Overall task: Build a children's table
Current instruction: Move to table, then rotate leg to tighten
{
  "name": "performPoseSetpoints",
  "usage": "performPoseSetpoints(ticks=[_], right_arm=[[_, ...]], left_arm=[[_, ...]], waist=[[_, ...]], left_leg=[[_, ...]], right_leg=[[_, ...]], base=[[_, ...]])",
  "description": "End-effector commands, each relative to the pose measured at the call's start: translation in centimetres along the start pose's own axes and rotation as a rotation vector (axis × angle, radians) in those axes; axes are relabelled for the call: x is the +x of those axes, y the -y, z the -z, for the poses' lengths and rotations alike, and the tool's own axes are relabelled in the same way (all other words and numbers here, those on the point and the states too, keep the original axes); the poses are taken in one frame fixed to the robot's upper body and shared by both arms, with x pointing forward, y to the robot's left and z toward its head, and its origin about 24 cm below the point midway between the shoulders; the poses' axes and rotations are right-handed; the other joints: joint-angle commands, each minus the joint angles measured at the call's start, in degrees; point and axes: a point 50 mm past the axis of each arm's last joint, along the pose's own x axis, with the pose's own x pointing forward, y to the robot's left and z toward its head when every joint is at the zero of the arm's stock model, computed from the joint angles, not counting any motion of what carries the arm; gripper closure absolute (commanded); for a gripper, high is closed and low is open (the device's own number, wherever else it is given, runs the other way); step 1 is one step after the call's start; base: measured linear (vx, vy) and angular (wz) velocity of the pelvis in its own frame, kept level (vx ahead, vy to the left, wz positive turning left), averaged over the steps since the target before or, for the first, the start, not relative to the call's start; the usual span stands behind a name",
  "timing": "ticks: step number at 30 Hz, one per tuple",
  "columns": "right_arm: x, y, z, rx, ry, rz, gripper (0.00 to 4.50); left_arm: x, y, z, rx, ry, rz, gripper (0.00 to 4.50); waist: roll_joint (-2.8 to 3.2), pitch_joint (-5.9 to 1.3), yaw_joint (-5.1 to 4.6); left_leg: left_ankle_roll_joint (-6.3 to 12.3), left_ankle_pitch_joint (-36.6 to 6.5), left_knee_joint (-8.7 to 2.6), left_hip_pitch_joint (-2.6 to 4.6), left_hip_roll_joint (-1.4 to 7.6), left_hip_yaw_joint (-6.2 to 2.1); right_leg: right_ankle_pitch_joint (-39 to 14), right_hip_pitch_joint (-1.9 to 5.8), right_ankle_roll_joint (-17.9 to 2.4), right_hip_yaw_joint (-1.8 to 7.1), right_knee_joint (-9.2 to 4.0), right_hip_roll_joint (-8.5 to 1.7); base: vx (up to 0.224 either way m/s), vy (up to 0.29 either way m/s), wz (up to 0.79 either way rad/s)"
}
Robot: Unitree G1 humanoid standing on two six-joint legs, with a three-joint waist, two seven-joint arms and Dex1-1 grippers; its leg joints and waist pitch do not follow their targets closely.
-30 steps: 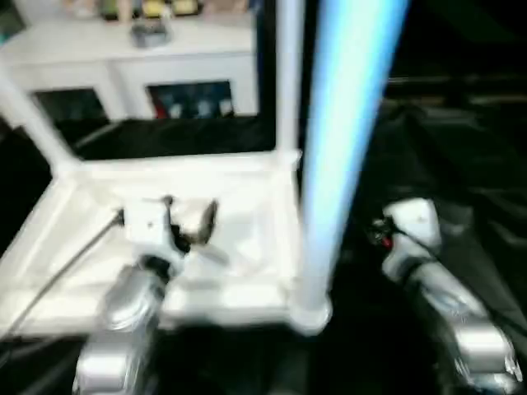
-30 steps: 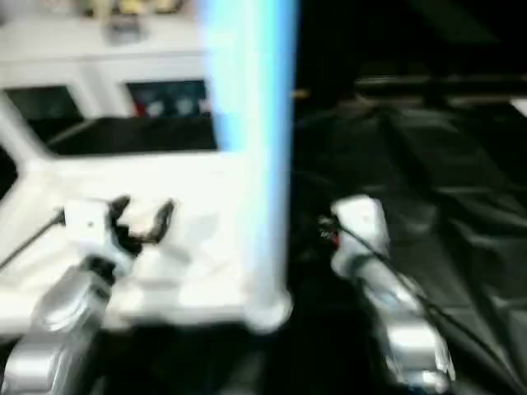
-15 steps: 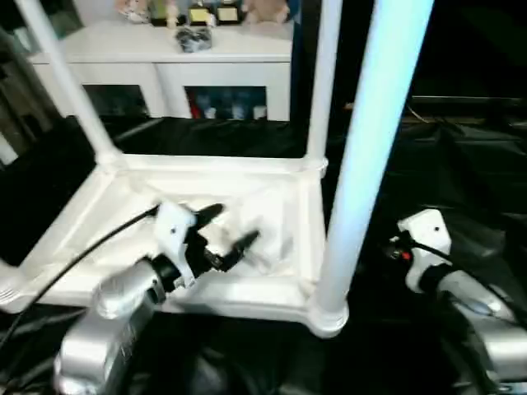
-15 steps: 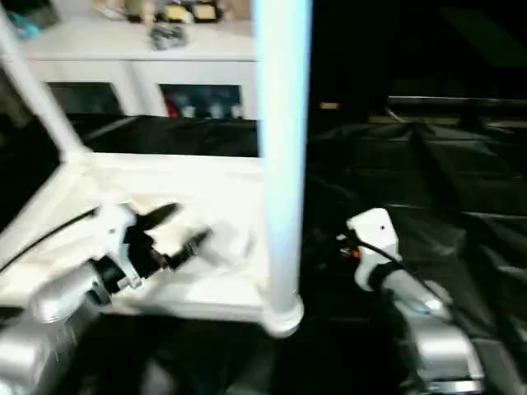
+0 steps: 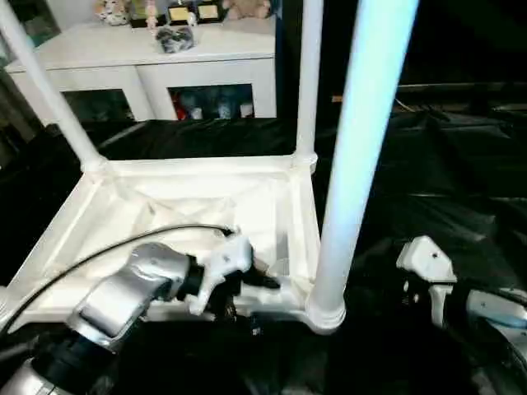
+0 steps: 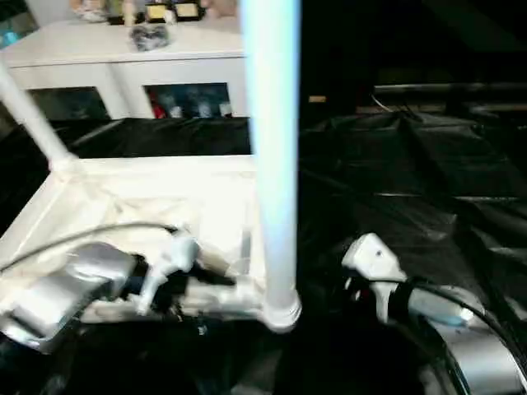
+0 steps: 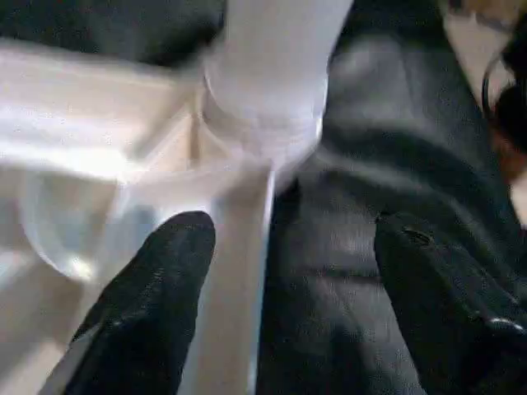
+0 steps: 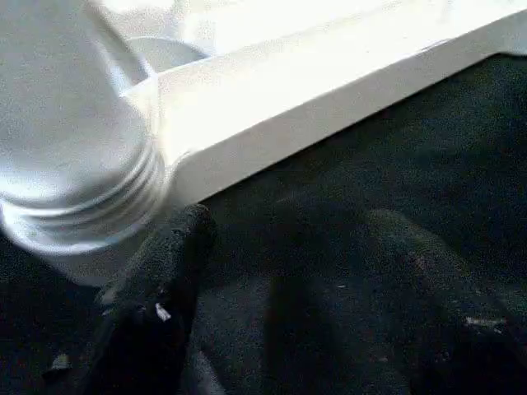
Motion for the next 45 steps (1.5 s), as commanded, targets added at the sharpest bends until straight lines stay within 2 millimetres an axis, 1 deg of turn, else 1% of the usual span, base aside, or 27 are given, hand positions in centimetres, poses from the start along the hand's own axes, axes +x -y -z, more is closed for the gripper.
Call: performPoseSetpoints(ticks=[1, 3, 4, 5, 7, 9, 10, 11, 12, 13, 14, 15, 18, 25, 26, 27, 28, 29, 31, 32, 34, 38, 40, 42, 43, 44, 45], right_arm=[[0.0, -0.4, -0.3, -0.016, -0.004, -0.031, 1.32], [0.0, -0.5, -0.3, -0.019, -0.009, -0.036, 1.32], [-0.1, -0.6, -0.3, -0.020, -0.014, -0.042, 1.32], [-0.1, -0.6, -0.3, -0.021, -0.015, -0.043, 1.32], [-0.1, -0.8, -0.3, -0.022, -0.022, -0.051, 1.32], [-0.3, -0.9, -0.3, -0.020, -0.028, -0.058, 1.32], [-0.4, -1.0, -0.2, -0.019, -0.035, -0.058, 1.32], [-0.4, -1.1, -0.1, -0.019, -0.039, -0.058, 1.32], [-0.4, -1.1, -0.1, -0.019, -0.041, -0.057, 1.32], [-0.5, -1.1, -0.1, -0.022, -0.043, -0.055, 1.32], [-0.5, -1.2, -0.1, -0.024, -0.044, -0.053, 1.32], [-0.5, -1.2, -0.1, -0.025, -0.045, -0.052, 1.32], [-0.5, -1.4, 0.0, -0.025, -0.049, -0.049, 1.32], [-0.5, -1.8, -0.2, -0.025, -0.046, -0.072, 1.32], [-0.5, -1.8, -0.2, -0.029, -0.048, -0.075, 1.32], [-0.5, -1.7, -0.2, -0.031, -0.049, -0.076, 1.32], [-0.6, -1.6, -0.3, -0.032, -0.049, -0.077, 1.32], [-0.6, -1.5, -0.3, -0.036, -0.053, -0.080, 1.32], [-0.5, -1.3, -0.3, -0.041, -0.056, -0.083, 1.32], [-0.5, -1.1, -0.4, -0.048, -0.059, -0.087, 1.32], [-0.5, -1.0, -0.4, -0.050, -0.060, -0.089, 1.32], [-0.6, -0.6, -0.5, -0.057, -0.063, -0.094, 1.32], [-0.4, -0.4, -0.6, -0.058, -0.061, -0.096, 1.32], [-0.3, -0.4, -0.6, -0.060, -0.059, -0.099, 1.32], [0.0, -0.4, -0.7, -0.064, -0.054, -0.105, 1.32], [0.2, -0.5, -0.7, -0.063, -0.046, -0.110, 1.32], [0.3, -0.5, -0.8, -0.062, -0.040, -0.113, 1.32]], left_arm=[[0.0, -0.6, 0.7, -0.010, -0.063, -0.074, 1.27], [0.1, -1.0, 0.7, -0.019, -0.059, -0.114, 1.62], [0.2, -1.3, 0.7, -0.025, -0.063, -0.141, 1.62], [0.2, -1.4, 0.7, -0.027, -0.064, -0.145, 1.77], [0.3, -1.5, 0.7, -0.039, -0.069, -0.162, 1.87], [0.4, -1.3, 0.6, -0.055, -0.065, -0.158, 2.05], [0.5, -1.2, 0.5, -0.065, -0.056, -0.148, 2.21], [0.5, -1.1, 0.4, -0.069, -0.052, -0.143, 2.32], [0.5, -1.1, 0.4, -0.070, -0.051, -0.143, 2.40], [0.4, -1.1, 0.5, -0.071, -0.049, -0.143, 2.47], [0.4, -1.0, 0.5, -0.072, -0.048, -0.143, 2.55], [0.4, -0.9, 0.5, -0.071, -0.040, -0.136, 2.64], [0.7, -0.4, 0.5, -0.063, -0.028, -0.107, 2.85], [0.8, -0.3, 0.8, -0.054, -0.055, -0.118, 3.45], [0.8, -0.3, 1.0, -0.052, -0.066, -0.122, 3.52], [0.9, -0.3, 1.3, -0.050, -0.080, -0.128, 3.66], [0.9, -0.3, 1.4, -0.049, -0.085, -0.131, 3.66], [0.8, -0.3, 1.7, -0.042, -0.106, -0.143, 3.79], [0.8, -0.3, 2.1, -0.033, -0.128, -0.151, 3.93], [0.8, -0.2, 2.5, -0.031, -0.146, -0.151, 4.03], [0.8, -0.1, 2.7, -0.034, -0.154, -0.151, 4.13], [0.9, 0.1, 2.9, -0.032, -0.159, -0.157, 4.38], [0.9, -0.1, 2.8, -0.047, -0.119, -0.188, 4.43], [0.8, -0.1, 2.8, -0.064, -0.086, -0.207, 4.48], [0.7, -0.4, 2.7, -0.102, -0.039, -0.241, 4.48], [0.5, -0.6, 2.6, -0.128, -0.013, -0.272, 4.48], [0.4, -0.8, 2.6, -0.142, 0.000, -0.292, 4.48]], waist=[[-1.12, -3.03, 0.28], [-0.94, -3.44, 0.40], [-0.32, -3.30, 0.55], [-0.49, -3.24, 0.59], [-0.03, -3.08, 0.83], [-0.18, -2.92, 0.86], [0.72, -2.68, 0.64], [0.27, -2.62, 0.64], [0.72, -2.46, 0.48], [0.52, -2.47, 0.49], [1.50, -2.49, 0.61], [0.93, -2.47, 0.40], [1.47, -2.44, 0.28], [1.63, -2.58, 0.26], [0.90, -2.56, 0.16], [0.74, -2.55, 0.26], [1.22, -2.48, 0.25], [0.72, -2.54, 0.28], [0.95, -2.46, 0.23], [-0.08, -2.46, 0.13], [0.37, -2.44, 0.31], [-0.53, -2.59, 0.59], [-0.30, -2.53, 0.52], [-0.67, -2.53, 0.39], [-1.46, -2.51, 0.11], [-1.14, -2.61, 0.11], [-1.45, -2.55, 0.01]], left_leg=[[6.12, -6.90, -4.05, -0.65, 6.38, -3.42], [8.38, -2.98, -3.44, -0.87, 6.19, -3.24], [9.18, -2.85, -3.42, -0.98, 6.22, -3.30], [9.29, -3.59, -3.46, -0.85, 6.33, -3.27], [8.32, -6.86, -3.83, -0.60, 6.72, -3.49], [7.29, -8.96, -4.10, -0.35, 6.93, -3.47], [6.09, -11.42, -4.27, -0.24, 6.93, -3.48], [5.53, -12.65, -4.43, -0.26, 6.92, -3.61], [4.89, -13.91, -4.40, -0.01, 6.75, -3.44], [4.88, -13.89, -4.42, -0.11, 6.71, -3.50], [4.63, -13.77, -4.35, -0.15, 6.68, -3.60], [4.69, -13.66, -4.42, -0.33, 6.62, -3.53], [5.52, -11.83, -4.29, -0.57, 6.59, -3.56], [6.39, -10.16, -4.15, -0.75, 6.40, -3.56], [6.39, -10.39, -4.26, -0.79, 6.47, -3.52], [6.38, -10.45, -4.32, -0.77, 6.52, -3.57], [6.26, -10.79, -4.35, -0.68, 6.53, -3.57], [6.38, -10.38, -4.34, -0.80, 6.59, -3.64], [6.31, -10.84, -4.36, -0.76, 6.56, -3.65], [6.40, -10.73, -4.47, -0.82, 6.59, -3.57], [6.36, -10.57, -4.47, -0.78, 6.56, -3.59], [6.88, -8.66, -4.41, -0.95, 6.66, -3.52], [7.02, -8.57, -4.40, -0.99, 6.68, -3.51], [7.00, -8.94, -4.42, -0.87, 6.75, -3.52], [6.96, -8.97, -4.35, -0.94, 6.68, -3.33], [7.14, -8.02, -4.19, -1.05, 6.52, -3.33], [7.33, -8.00, -4.23, -1.06, 6.54, -3.31]], right_leg=[[-5.30, 1.84, -12.12, 4.17, -5.00, -6.93], [0.66, 1.65, -12.74, 3.82, -4.60, -6.80], [0.75, 1.56, -12.85, 3.62, -4.55, -6.75], [-0.34, 1.45, -12.72, 3.52, -4.79, -6.68], [-5.20, 1.37, -12.50, 3.56, -5.00, -6.70], [-7.12, 1.30, -12.49, 3.75, -5.19, -6.75], [-8.83, 1.23, -12.49, 3.79, -5.39, -6.70], [-10.37, 1.40, -12.10, 3.90, -5.54, -6.77], [-12.23, 1.18, -11.96, 3.96, -5.86, -6.73], [-12.82, 1.29, -11.84, 4.03, -5.82, -6.77], [-13.27, 1.36, -11.79, 4.07, -5.65, -6.92], [-14.23, 1.44, -11.26, 4.05, -5.88, -6.83], [-13.58, 1.33, -10.67, 4.01, -5.92, -6.84], [-16.48, 1.18, -8.80, 3.90, -6.02, -6.72], [-16.99, 1.11, -8.45, 3.93, -6.20, -6.64], [-17.27, 1.10, -8.48, 3.96, -6.07, -6.72], [-18.05, 0.94, -8.36, 3.95, -6.11, -6.71], [-17.55, 1.05, -8.26, 4.04, -5.98, -6.81], [-17.96, 0.92, -8.10, 4.00, -6.12, -6.81], [-17.85, 0.97, -8.02, 3.99, -6.25, -6.81], [-18.32, 0.92, -8.29, 4.00, -6.08, -6.93], [-15.17, 1.07, -9.02, 4.02, -5.77, -7.04], [-14.65, 1.02, -9.20, 3.92, -5.80, -7.03], [-13.77, 0.99, -9.70, 3.89, -5.77, -7.02], [-13.27, 1.08, -10.15, 3.87, -5.77, -7.04], [-12.45, 1.20, -10.58, 3.81, -5.63, -7.13], [-12.49, 1.14, -10.63, 3.84, -5.75, -7.06]], base=[[0.000, 0.000, 0.00], [0.000, 0.000, 0.00], [0.000, 0.000, 0.00], [0.000, 0.000, 0.00], [0.000, 0.000, 0.00], [0.000, 0.000, 0.00], [0.000, 0.000, 0.00], [0.000, 0.000, 0.00], [0.000, 0.000, 0.00], [0.000, 0.000, 0.00], [0.000, 0.000, 0.00], [0.000, 0.000, 0.00], [0.000, 0.000, 0.00], [0.000, 0.000, 0.00], [0.000, 0.000, 0.00], [0.000, 0.000, 0.00], [0.000, 0.000, 0.00], [0.000, 0.000, 0.00], [0.000, 0.000, 0.00], [0.000, 0.000, 0.00], [0.000, 0.000, 0.00], [0.000, 0.000, 0.00], [0.000, 0.000, 0.00], [0.000, 0.000, 0.00], [0.000, 0.000, 0.00], [0.000, 0.000, 0.00], [0.000, 0.000, 0.00]])
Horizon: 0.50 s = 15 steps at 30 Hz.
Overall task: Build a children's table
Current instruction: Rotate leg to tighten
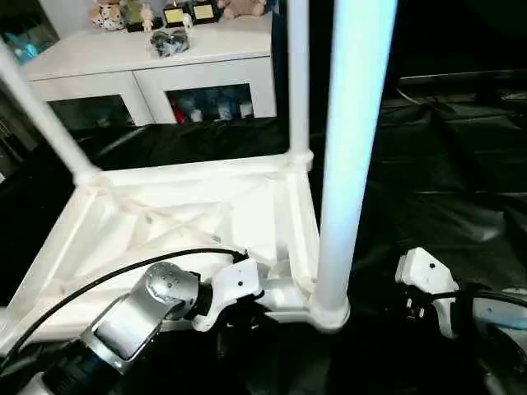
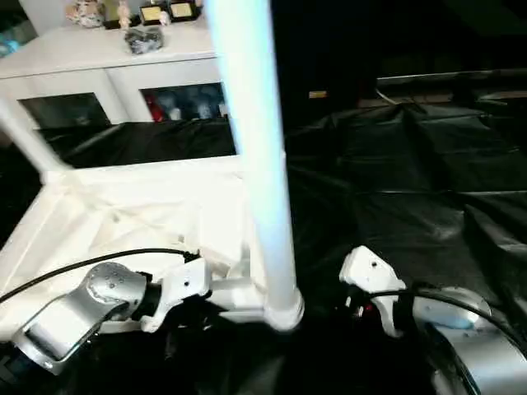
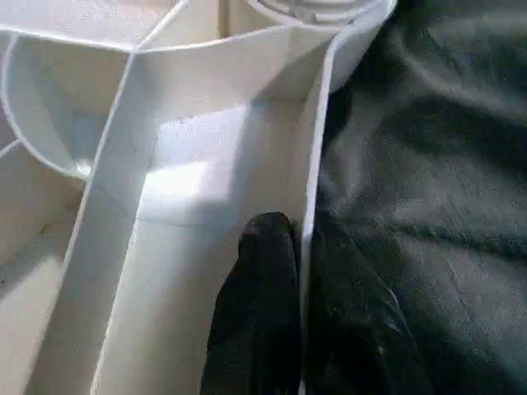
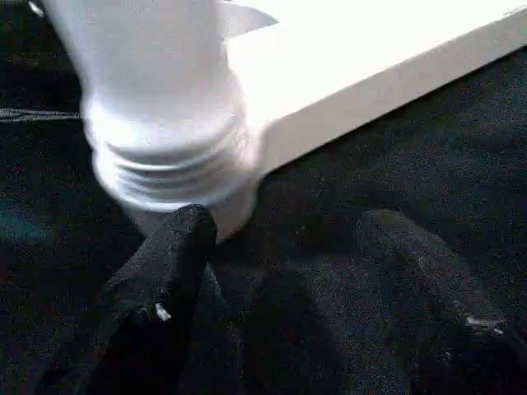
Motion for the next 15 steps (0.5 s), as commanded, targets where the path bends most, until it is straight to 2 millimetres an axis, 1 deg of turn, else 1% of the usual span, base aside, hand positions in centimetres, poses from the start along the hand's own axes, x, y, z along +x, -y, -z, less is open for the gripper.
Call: performPoseSetpoints(ticks=[1, 2, 3, 4, 5, 6, 7, 8, 9, 10, 11, 12, 13, 14, 15], right_arm=[[0.5, 0.0, -0.5, -0.018, 0.028, -0.009, 1.32], [0.6, 0.4, -0.5, -0.019, 0.037, 0.017, 1.32], [0.7, 0.6, -0.5, -0.022, 0.039, 0.034, 1.32], [0.8, 0.9, -0.4, -0.019, 0.038, 0.057, 1.32], [0.8, 1.1, -0.3, -0.017, 0.037, 0.070, 1.32], [0.9, 1.3, -0.2, -0.007, 0.037, 0.089, 1.16], [0.9, 1.5, -0.2, -0.001, 0.036, 0.099, 1.06], [0.9, 1.7, -0.2, 0.004, 0.038, 0.119, 0.99], [1.1, 2.3, -0.3, 0.021, 0.053, 0.158, 0.96], [1.1, 2.6, -0.3, 0.030, 0.064, 0.179, 0.86], [1.3, 2.8, -0.5, 0.033, 0.084, 0.194, 0.73], [1.4, 2.9, -0.7, 0.035, 0.100, 0.201, 0.73], [1.6, 2.9, -0.9, 0.038, 0.111, 0.200, 0.57], [1.9, 2.8, -1.2, 0.032, 0.126, 0.192, 0.53], [2.2, 2.8, -1.4, 0.028, 0.135, 0.188, 0.46]], left_arm=[[-1.1, -1.4, 0.9, -0.121, 0.020, -0.124, 4.48], [-1.1, -1.8, 0.8, -0.146, 0.023, -0.167, 4.48], [-1.0, -2.0, 0.8, -0.156, 0.023, -0.186, 4.48], [-1.0, -2.1, 0.8, -0.160, 0.023, -0.196, 4.48], [-0.9, -2.2, 0.7, -0.164, 0.012, -0.207, 4.48], [-0.7, -2.4, 0.7, -0.155, 0.006, -0.222, 4.49], [-0.6, -2.5, 0.6, -0.150, 0.003, -0.231, 4.50], [-0.4, -2.5, 0.4, -0.141, 0.008, -0.228, 4.50], [0.0, -2.5, 0.0, -0.106, 0.030, -0.218, 4.50], [0.2, -2.5, -0.3, -0.084, 0.045, -0.211, 4.50], [0.5, -2.5, -0.5, -0.078, 0.056, -0.210, 4.50], [0.6, -2.5, -0.6, -0.077, 0.062, -0.213, 4.50], [0.8, -2.5, -0.7, -0.078, 0.067, -0.210, 4.50], [0.9, -2.4, -0.6, -0.082, 0.057, -0.202, 4.50], [1.0, -2.4, -0.6, -0.080, 0.046, -0.197, 4.50]], waist=[[-2.77, -2.43, 0.58], [-2.73, -2.30, 0.32], [-2.74, -2.30, 0.21], [-3.05, -2.27, 0.15], [-2.98, -2.27, 0.13], [-2.83, -2.34, 0.18], [-2.71, -2.40, 0.09], [-2.74, -2.53, 0.17], [-2.81, -2.52, 0.14], [-2.69, -2.62, 0.12], [-2.71, -2.53, 0.19], [-2.74, -2.65, 0.32], [-2.79, -2.61, 0.49], [-2.66, -2.62, 0.75], [-2.69, -2.67, 0.85]], left_leg=[[7.00, -7.61, -4.12, -0.45, 6.46, -3.31], [7.46, -6.81, -3.97, -0.71, 6.16, -3.27], [7.46, -6.69, -3.92, -0.81, 6.07, -3.26], [7.35, -6.61, -3.88, -0.72, 5.95, -3.21], [7.33, -6.50, -3.80, -0.68, 5.82, -3.18], [7.07, -6.42, -3.79, -0.51, 5.88, -3.18], [7.11, -6.42, -3.85, -0.38, 6.01, -3.22], [7.32, -6.14, -3.85, -0.20, 6.26, -3.25], [7.57, -5.78, -3.87, -0.29, 6.23, -3.23], [7.99, -5.31, -3.84, -0.26, 6.21, -3.21], [8.19, -5.40, -3.86, -0.27, 6.21, -3.17], [8.06, -5.33, -3.77, -0.09, 6.30, -3.04], [7.97, -5.43, -3.79, -0.19, 6.28, -2.99], [7.80, -5.91, -3.85, 0.03, 6.41, -2.98], [7.72, -5.99, -3.82, 0.12, 6.44, -2.92]], right_leg=[[-12.08, 1.72, -10.88, 3.81, -5.44, -7.02], [-12.45, 1.85, -10.74, 3.67, -5.48, -7.00], [-13.01, 1.92, -10.52, 3.59, -5.51, -6.98], [-14.28, 1.81, -9.87, 3.53, -5.69, -6.81], [-14.88, 1.78, -9.70, 3.55, -5.78, -6.80], [-15.41, 1.68, -9.60, 3.56, -5.77, -6.69], [-14.62, 1.56, -9.85, 3.59, -5.74, -6.53], [-12.73, 1.53, -10.20, 3.64, -5.57, -6.46], [-11.72, 1.55, -10.46, 3.66, -5.51, -6.46], [-10.27, 1.54, -10.85, 3.60, -5.40, -6.44], [-10.17, 1.50, -10.93, 3.64, -5.56, -6.51], [-9.68, 1.49, -11.37, 3.71, -5.46, -6.66], [-9.58, 1.58, -11.50, 3.68, -5.41, -6.66], [-10.26, 1.46, -11.44, 3.71, -5.42, -6.65], [-10.22, 1.40, -11.44, 3.78, -5.40, -6.63]], base=[[0.000, 0.000, 0.00], [0.000, 0.000, 0.00], [0.000, 0.000, 0.00], [0.000, 0.000, 0.00], [0.000, 0.000, 0.00], [0.000, 0.000, 0.00], [0.000, 0.000, 0.00], [0.000, 0.000, 0.00], [0.000, 0.000, 0.00], [0.000, 0.000, 0.00], [0.000, 0.000, 0.00], [0.000, 0.000, 0.00], [0.000, 0.000, 0.00], [0.000, 0.000, 0.00], [0.000, 0.000, 0.00]])
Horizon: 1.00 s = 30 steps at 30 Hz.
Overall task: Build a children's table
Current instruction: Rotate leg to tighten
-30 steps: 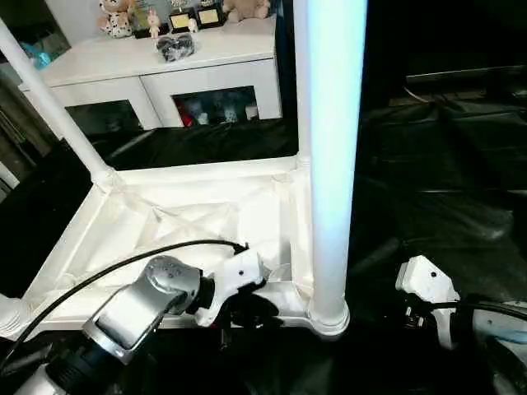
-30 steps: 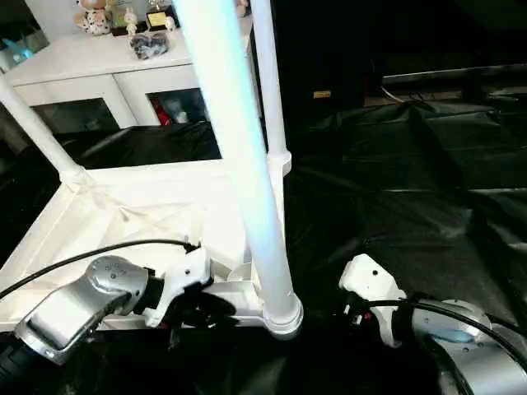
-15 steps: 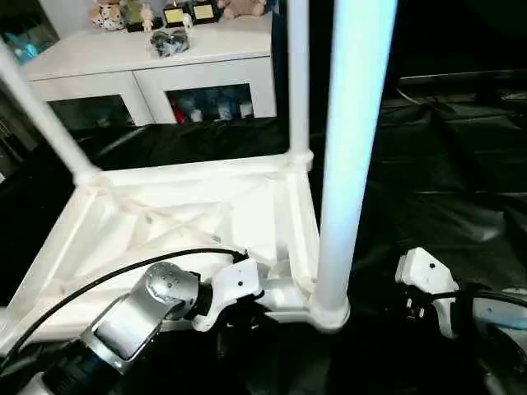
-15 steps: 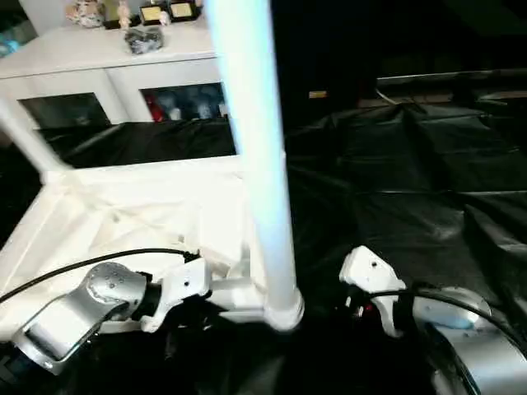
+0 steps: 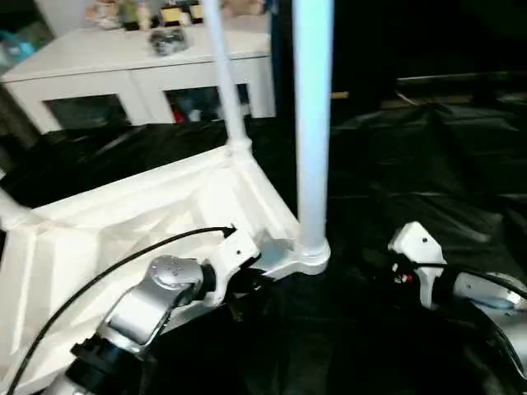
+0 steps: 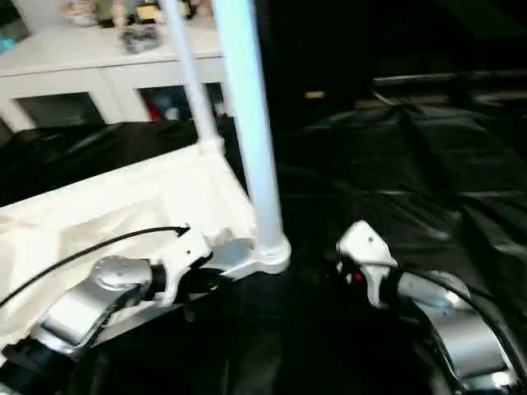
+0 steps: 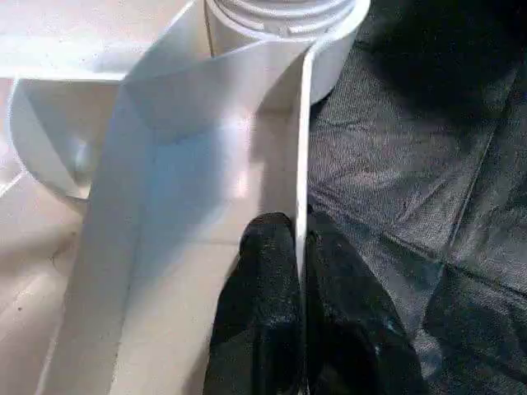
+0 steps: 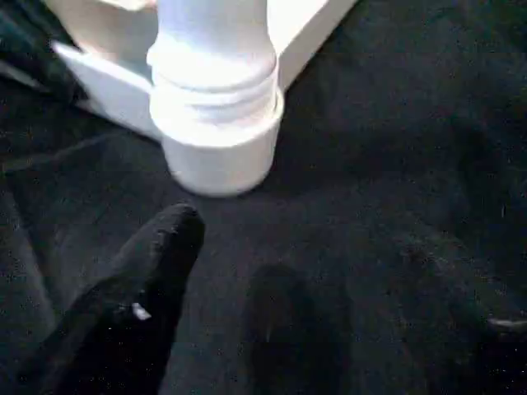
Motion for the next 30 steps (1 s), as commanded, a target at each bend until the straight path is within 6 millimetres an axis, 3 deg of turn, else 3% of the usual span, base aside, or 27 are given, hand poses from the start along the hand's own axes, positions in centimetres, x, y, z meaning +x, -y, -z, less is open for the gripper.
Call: performPoseSetpoints(ticks=[1, 4, 6, 7, 9, 11, 12, 14, 15, 16, 17, 18, 20, 23, 30], right_arm=[[0.7, -0.1, -0.9, -0.025, 0.049, -0.004, 0.36], [1.6, 0.0, -1.5, -0.038, 0.074, 0.012, 0.10], [2.0, 0.1, -1.9, -0.034, 0.094, 0.006, 0.04], [2.2, 0.1, -2.0, -0.031, 0.101, 0.002, 0.04], [2.6, 0.1, -2.3, -0.030, 0.117, -0.011, 0.04], [2.9, 0.0, -2.5, -0.035, 0.122, -0.026, 0.00], [3.2, -0.1, -2.5, -0.041, 0.123, -0.044, 0.00], [3.6, -0.1, -2.5, -0.049, 0.121, -0.055, 0.00], [3.8, -0.1, -2.6, -0.050, 0.121, -0.060, 0.00], [4.0, -0.2, -2.6, -0.050, 0.122, -0.064, 0.00], [4.1, -0.2, -2.6, -0.050, 0.123, -0.069, 0.00], [4.3, -0.2, -2.7, -0.050, 0.124, -0.073, 0.00], [4.6, -0.2, -2.7, -0.054, 0.123, -0.081, 0.00], [4.9, -0.2, -2.8, -0.063, 0.124, -0.091, 0.00], [5.8, -0.3, -3.0, -0.073, 0.129, -0.126, 0.00]], left_arm=[[0.4, 0.1, 0.3, -0.003, -0.021, 0.015, 4.50], [0.4, -0.1, 0.3, 0.005, -0.032, 0.001, 4.50], [0.2, -0.2, 0.2, 0.009, -0.022, -0.002, 4.50], [0.2, -0.3, 0.2, 0.011, -0.017, -0.005, 4.50], [0.0, -0.4, 0.3, 0.006, -0.011, -0.009, 4.50], [-0.1, -0.5, 0.3, -0.010, 0.001, -0.014, 4.03], [-0.2, -0.5, 0.3, -0.027, 0.014, -0.012, 3.92], [-0.3, -0.5, 0.3, -0.027, 0.015, -0.011, 3.73], [-0.4, -0.5, 0.3, -0.024, 0.013, -0.013, 3.57], [-0.4, -0.5, 0.4, -0.021, 0.009, -0.018, 3.57], [-0.5, -0.5, 0.4, -0.016, 0.003, -0.027, 3.48], [-0.5, -0.6, 0.5, -0.015, 0.000, -0.031, 3.45], [-0.6, -0.5, 0.7, -0.024, -0.009, -0.024, 3.45], [-0.8, -0.4, 1.0, -0.032, -0.025, -0.014, 3.45], [-1.0, -0.4, 1.3, -0.058, -0.043, 0.000, 3.82]], waist=[[-2.55, -2.62, 0.24], [-2.31, -2.69, 0.57], [-2.99, -2.75, 0.67], [-2.70, -2.74, 0.67], [-2.77, -2.74, 0.65], [-2.78, -2.68, 0.64], [-3.06, -2.63, 0.71], [-2.97, -2.45, 0.62], [-3.46, -2.44, 0.61], [-3.06, -2.41, 0.70], [-3.31, -2.40, 0.67], [-3.20, -2.52, 0.75], [-3.45, -2.54, 0.56], [-3.64, -2.52, 0.63], [-3.81, -2.38, 0.52]], left_leg=[[7.73, -5.61, -3.83, -0.03, 6.47, -2.87], [7.39, -5.42, -3.90, 0.07, 6.68, -2.91], [7.46, -5.16, -3.91, 0.07, 6.72, -2.82], [7.51, -5.01, -3.88, 0.00, 6.60, -2.78], [7.53, -4.98, -3.84, -0.11, 6.56, -2.78], [7.51, -5.18, -3.89, -0.20, 6.55, -2.76], [7.39, -5.38, -3.87, -0.20, 6.46, -2.69], [6.24, -7.26, -4.06, -0.12, 6.54, -2.70], [6.17, -7.43, -4.12, -0.19, 6.57, -2.65], [5.74, -7.70, -4.21, -0.06, 6.68, -2.74], [5.45, -8.14, -4.35, -0.01, 6.80, -2.80], [5.32, -7.98, -4.36, 0.05, 6.86, -2.85], [5.39, -7.32, -4.49, 0.05, 7.04, -2.88], [5.43, -7.59, -4.48, 0.05, 6.98, -2.76], [4.80, -8.70, -4.49, 0.09, 6.90, -2.72]], right_leg=[[-9.49, 1.49, -11.60, 3.81, -5.20, -6.58], [-8.07, 1.35, -12.04, 3.81, -4.94, -6.67], [-6.61, 1.46, -12.38, 3.90, -4.76, -6.72], [-6.37, 1.50, -12.70, 3.88, -4.69, -6.85], [-6.26, 1.58, -12.72, 3.82, -4.70, -6.85], [-6.60, 1.61, -12.67, 3.82, -4.75, -6.85], [-8.02, 1.60, -12.59, 3.80, -4.82, -6.99], [-11.62, 1.45, -12.22, 3.80, -5.10, -6.83], [-11.84, 1.49, -12.10, 3.82, -5.21, -6.81], [-11.86, 1.38, -12.19, 3.89, -5.12, -6.85], [-11.48, 1.36, -12.29, 3.92, -5.08, -6.79], [-10.56, 1.36, -12.49, 3.92, -4.96, -6.82], [-5.95, 1.40, -13.65, 3.92, -4.55, -6.75], [-3.88, 1.60, -14.45, 3.99, -4.43, -6.97], [-6.79, 1.61, -14.61, 4.05, -4.65, -6.95]], base=[[0.000, 0.000, 0.00], [0.000, 0.000, 0.00], [0.000, 0.000, 0.00], [0.000, 0.000, 0.00], [0.000, 0.000, 0.00], [0.000, 0.000, 0.00], [0.000, 0.000, 0.00], [0.000, 0.000, 0.00], [0.000, 0.000, 0.00], [0.000, 0.000, 0.00], [0.000, 0.000, 0.00], [0.000, 0.000, 0.00], [0.000, 0.000, 0.00], [0.000, 0.000, 0.00], [0.000, 0.000, 0.00]])
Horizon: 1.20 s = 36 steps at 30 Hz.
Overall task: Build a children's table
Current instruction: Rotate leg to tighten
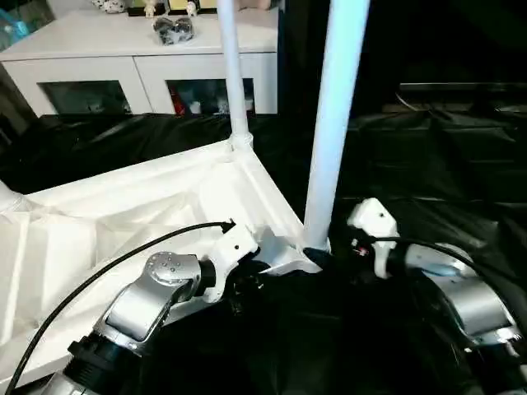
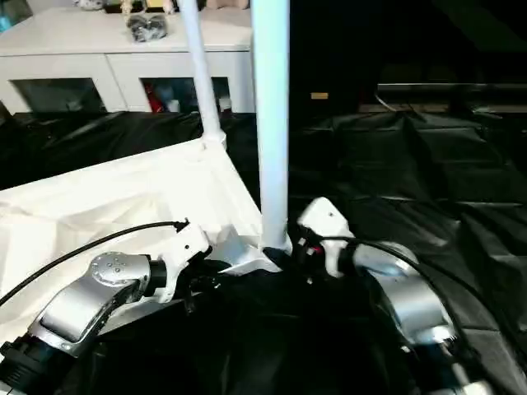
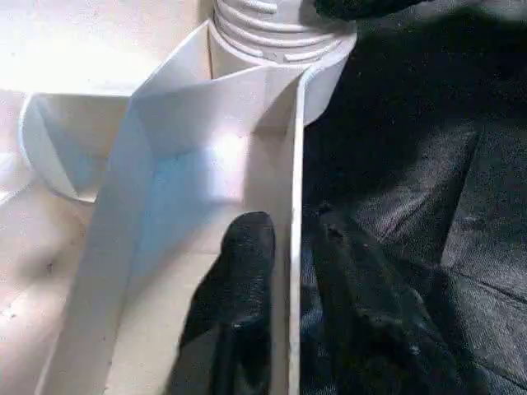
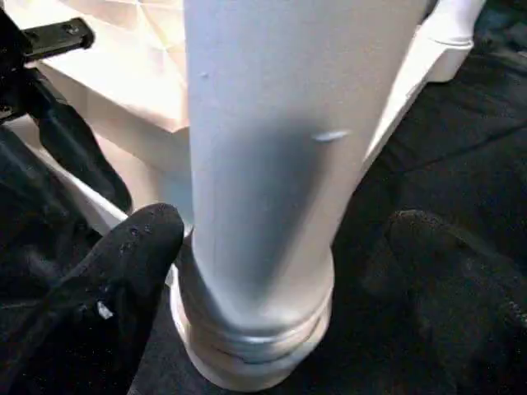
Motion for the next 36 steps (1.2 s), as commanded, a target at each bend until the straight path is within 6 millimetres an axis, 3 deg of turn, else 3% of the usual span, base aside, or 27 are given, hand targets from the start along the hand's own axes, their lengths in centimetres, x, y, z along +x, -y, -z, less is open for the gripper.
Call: performPoseSetpoints(ticks=[1, 5, 7, 10, 15, 21, 30, 33, 36], right_arm=[[0.3, 0.0, 0.0, -0.020, -0.005, -0.020, 0.00], [0.6, 0.0, 0.1, -0.013, -0.011, -0.029, 0.00], [0.8, 0.1, 0.2, -0.009, -0.015, -0.037, 0.30], [1.2, 0.2, 0.3, -0.007, -0.018, -0.042, 0.49], [1.7, 0.1, 0.4, -0.007, -0.020, -0.056, 1.00], [2.2, 0.3, 0.4, -0.005, -0.021, -0.069, 1.51], [2.7, 0.3, 0.9, 0.017, -0.016, -0.048, 1.76], [3.1, 0.4, 1.2, 0.051, -0.014, 0.013, 1.76], [5.4, -0.3, 2.8, 0.191, -0.082, 0.265, 1.76]], left_arm=[[-0.3, 0.1, 1.6, -0.054, -0.067, 0.008, 3.92], [-0.3, 0.2, 1.6, -0.053, -0.069, 0.024, 4.38], [-0.3, 0.2, 1.5, -0.055, -0.066, 0.019, 4.49], [-0.2, 0.1, 1.5, -0.051, -0.064, 0.019, 4.50], [-0.2, 0.2, 1.5, -0.047, -0.066, 0.025, 4.50], [-0.5, 0.1, 1.5, -0.039, -0.072, 0.036, 4.50], [-0.2, -0.2, 1.6, -0.032, -0.071, 0.005, 4.50], [0.4, -0.6, 1.2, -0.037, -0.057, -0.050, 4.50], [3.5, -1.6, -1.1, -0.081, 0.015, -0.217, 4.50]], waist=[[-1.19, -2.67, 0.17], [-1.21, -2.86, 0.16], [-1.27, -2.77, 0.18], [-1.18, -2.68, 0.15], [-1.25, -2.79, 0.11], [-1.49, -2.61, 0.06], [-1.41, -2.37, -0.29], [-1.37, -2.28, -0.33], [-1.26, -2.19, -0.66]], left_leg=[[4.98, -8.43, -4.52, 0.00, 6.78, -2.91], [6.23, -6.38, -4.28, -0.08, 6.70, -2.84], [6.55, -6.53, -4.30, -0.08, 6.71, -2.85], [5.84, -8.02, -4.41, 0.02, 6.81, -2.83], [5.76, -7.46, -4.40, 0.03, 6.79, -2.82], [5.53, -8.23, -4.60, -0.01, 6.90, -2.87], [4.55, -10.26, -4.81, 0.05, 6.87, -2.87], [3.16, -12.14, -4.95, 0.29, 6.85, -2.85], [1.82, -12.04, -5.16, 0.54, 6.69, -2.73]], right_leg=[[-6.47, 1.69, -14.64, 4.02, -4.71, -6.91], [-1.66, 1.82, -15.71, 3.93, -4.32, -6.89], [-2.34, 1.80, -15.67, 3.88, -4.41, -6.85], [-5.02, 1.71, -15.49, 3.93, -4.66, -6.86], [-3.44, 1.72, -15.79, 3.94, -4.41, -6.89], [-5.26, 1.67, -15.51, 3.96, -4.53, -6.84], [-7.86, 1.54, -15.38, 4.05, -4.86, -6.89], [-10.73, 1.40, -15.04, 4.18, -5.17, -6.96], [-10.98, 0.95, -14.66, 4.35, -5.40, -6.68]], base=[[0.000, 0.000, 0.00], [0.000, 0.000, 0.00], [0.000, 0.000, 0.00], [0.000, 0.000, 0.00], [0.000, 0.000, 0.00], [0.000, 0.000, 0.00], [0.000, 0.000, 0.00], [0.000, 0.000, 0.00], [0.000, 0.000, 0.00]])
